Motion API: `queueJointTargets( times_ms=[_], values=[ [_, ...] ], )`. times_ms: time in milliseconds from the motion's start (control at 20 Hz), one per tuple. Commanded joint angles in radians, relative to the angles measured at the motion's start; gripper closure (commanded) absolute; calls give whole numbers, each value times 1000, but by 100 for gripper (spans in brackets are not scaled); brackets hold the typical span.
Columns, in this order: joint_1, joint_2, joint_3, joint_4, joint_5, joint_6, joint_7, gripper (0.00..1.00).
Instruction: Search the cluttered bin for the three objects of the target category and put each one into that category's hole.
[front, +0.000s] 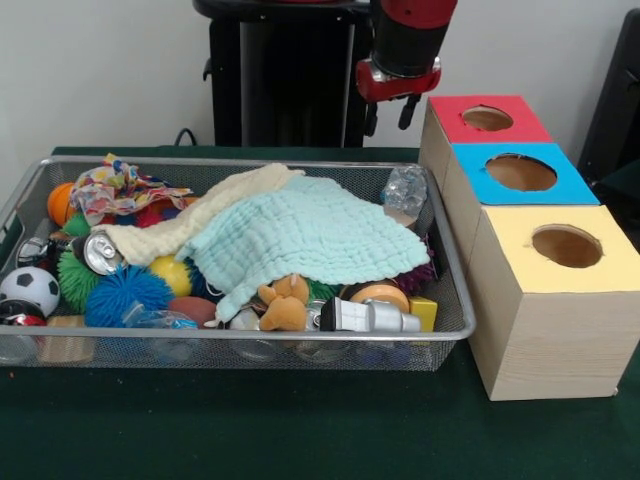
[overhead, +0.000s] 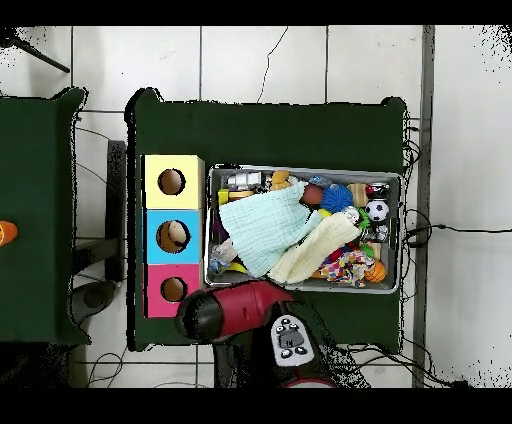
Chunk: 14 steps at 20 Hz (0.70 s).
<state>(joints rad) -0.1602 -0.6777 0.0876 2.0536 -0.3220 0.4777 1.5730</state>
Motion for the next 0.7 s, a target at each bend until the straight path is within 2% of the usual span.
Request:
queueJointTargets(
  times_ms=[50, 150, 300, 600, 700],
  values=[
    [-102, -60, 102, -152, -55, 88, -125, 0],
    [-131, -75, 125, -142, -77, 94, -156, 0],
    [-144, -97, 139, -134, -92, 117, -149, 0],
    [-155, -157, 189, -146, -15, 234, -105, 0],
    [-173, -167, 215, -141, -1, 235, -100, 0]
  ],
)
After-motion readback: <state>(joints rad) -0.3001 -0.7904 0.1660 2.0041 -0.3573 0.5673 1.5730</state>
